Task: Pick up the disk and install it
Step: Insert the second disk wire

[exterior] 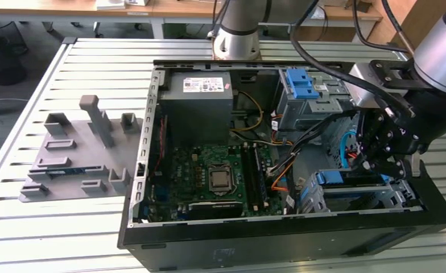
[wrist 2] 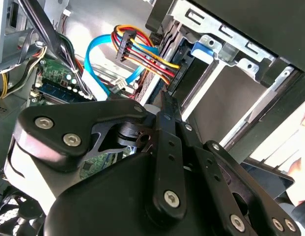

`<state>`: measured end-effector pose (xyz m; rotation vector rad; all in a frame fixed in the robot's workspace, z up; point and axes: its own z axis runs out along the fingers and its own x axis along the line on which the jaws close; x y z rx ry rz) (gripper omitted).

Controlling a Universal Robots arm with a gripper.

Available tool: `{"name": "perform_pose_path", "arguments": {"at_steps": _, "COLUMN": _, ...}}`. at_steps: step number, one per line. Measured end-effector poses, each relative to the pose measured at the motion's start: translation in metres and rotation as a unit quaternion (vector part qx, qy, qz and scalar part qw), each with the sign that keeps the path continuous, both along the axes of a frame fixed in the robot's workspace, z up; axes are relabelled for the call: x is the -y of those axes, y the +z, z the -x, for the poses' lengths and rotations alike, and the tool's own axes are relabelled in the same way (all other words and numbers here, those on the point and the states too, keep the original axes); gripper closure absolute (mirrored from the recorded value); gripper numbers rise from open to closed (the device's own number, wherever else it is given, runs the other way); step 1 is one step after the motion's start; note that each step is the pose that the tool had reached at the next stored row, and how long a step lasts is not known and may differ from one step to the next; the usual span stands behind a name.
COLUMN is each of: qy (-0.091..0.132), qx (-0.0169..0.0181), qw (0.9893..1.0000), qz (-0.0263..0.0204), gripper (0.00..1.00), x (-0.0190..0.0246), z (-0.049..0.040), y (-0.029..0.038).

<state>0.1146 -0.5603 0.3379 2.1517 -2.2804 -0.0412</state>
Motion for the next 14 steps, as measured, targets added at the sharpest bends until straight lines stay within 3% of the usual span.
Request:
{"name": "perform_pose_path", "arguments": {"at_steps": 4, "qy": 0.000, "qx": 0.0017, "qw": 1.0000, "qz": -0.0001, "gripper": 0.89, "x": -0.0001, "z": 0.0013, "y": 0.0039}}
{"name": "perform_pose_path", "arguments": {"at_steps": 11, "qy": 0.000, "qx": 0.0044, "qw": 1.0000, "qz": 0.0000, "gripper": 0.89, "x": -0.0004, "z": 0.0035, "y": 0.0218}}
{"name": "perform_pose_path", "arguments": {"at_steps": 14, "qy": 0.000, "qx": 0.0078, "qw": 1.0000, "qz": -0.0001, "gripper": 0.89, "x": -0.0006, "z": 0.0072, "y": 0.0260}}
